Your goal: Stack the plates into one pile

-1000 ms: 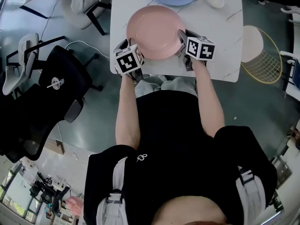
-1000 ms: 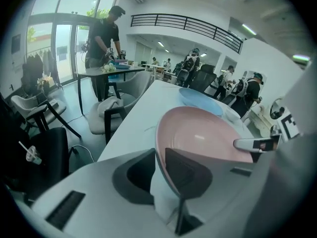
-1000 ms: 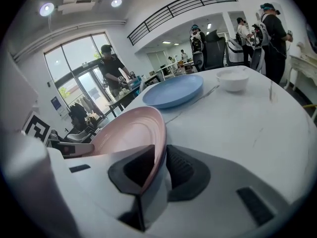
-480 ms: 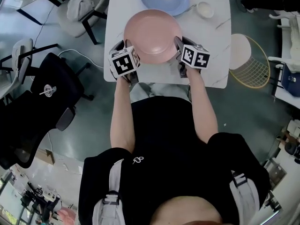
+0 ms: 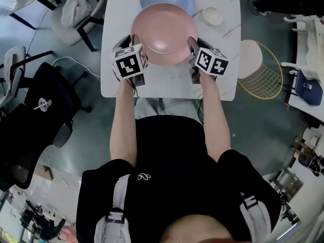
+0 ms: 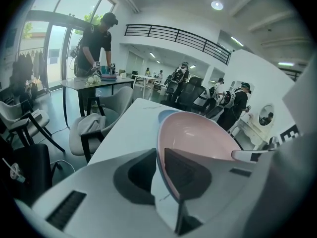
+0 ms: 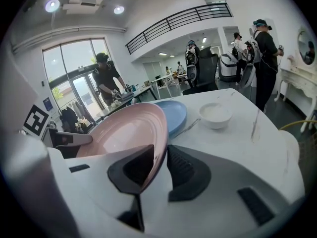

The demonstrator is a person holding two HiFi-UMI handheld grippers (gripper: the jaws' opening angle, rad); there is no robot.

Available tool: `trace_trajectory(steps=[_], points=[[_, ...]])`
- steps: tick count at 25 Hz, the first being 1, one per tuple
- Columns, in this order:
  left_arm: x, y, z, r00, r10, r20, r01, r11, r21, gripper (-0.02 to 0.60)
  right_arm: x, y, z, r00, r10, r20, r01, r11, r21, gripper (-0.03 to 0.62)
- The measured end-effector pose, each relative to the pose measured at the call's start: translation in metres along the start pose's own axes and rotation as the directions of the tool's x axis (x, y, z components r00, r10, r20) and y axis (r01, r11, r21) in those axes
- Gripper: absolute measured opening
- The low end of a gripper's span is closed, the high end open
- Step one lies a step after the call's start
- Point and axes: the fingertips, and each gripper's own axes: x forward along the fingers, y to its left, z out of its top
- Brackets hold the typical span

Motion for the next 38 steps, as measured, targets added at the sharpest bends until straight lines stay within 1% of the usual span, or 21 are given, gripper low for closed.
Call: trace_trajectory(steps=[8,14,19,25,27,29,30,31,34,38], points=[[0.048,-0.021,0.034,1.000,0.010,-0.013,-0.010,0.999,0.034,0.071,0.035,-0.033,0.044,1.000,0.012,-0.020,-0.012,1.000,-0.014,0.095],[0.081,-0.024,0.054,0.999,0.049,-0.023,-0.048,0.998,0.032,0.073,0.069,-0.046,0.075,0.998,0.046,-0.041,-0.048,0.998,-0.045,0.098],[0.112,-0.023,0.072,0.996,0.078,-0.038,-0.076,0.996,0.052,0.077,0.102,-0.056,0.100,0.996,0.065,-0.059,-0.069,0.995,-0.066,0.100],[0.139,-0.018,0.078,0.991,0.120,-0.054,-0.116,0.991,0.068,0.078,0.127,-0.063,0.113,0.997,0.041,-0.060,-0.047,0.995,-0.090,0.095],[0.143,-0.016,0.079,0.990,0.132,-0.056,-0.126,0.988,0.091,0.081,0.129,-0.060,0.115,0.997,0.036,-0.067,-0.044,0.991,-0.123,0.102],[0.143,-0.016,0.085,0.990,0.140,-0.035,-0.135,0.984,0.116,0.074,0.129,-0.057,0.116,0.997,0.032,-0.070,-0.044,0.985,-0.169,0.121],[0.141,-0.017,0.089,0.990,0.143,-0.021,-0.139,0.982,0.128,0.072,0.129,-0.056,0.115,0.997,0.028,-0.074,-0.041,0.982,-0.186,0.178],[0.139,-0.018,0.091,0.989,0.146,-0.008,-0.143,0.980,0.138,0.072,0.128,-0.054,0.114,0.997,0.025,-0.076,-0.039,0.980,-0.196,0.187],[0.131,-0.020,0.100,0.989,0.147,0.022,-0.149,0.977,0.152,0.072,0.124,-0.053,0.115,0.998,0.022,-0.050,-0.031,0.982,-0.186,0.186],[0.102,-0.029,0.101,0.992,0.107,0.072,-0.115,0.986,0.123,0.072,0.103,-0.050,0.116,1.000,0.004,-0.005,-0.005,0.988,-0.156,0.184]])
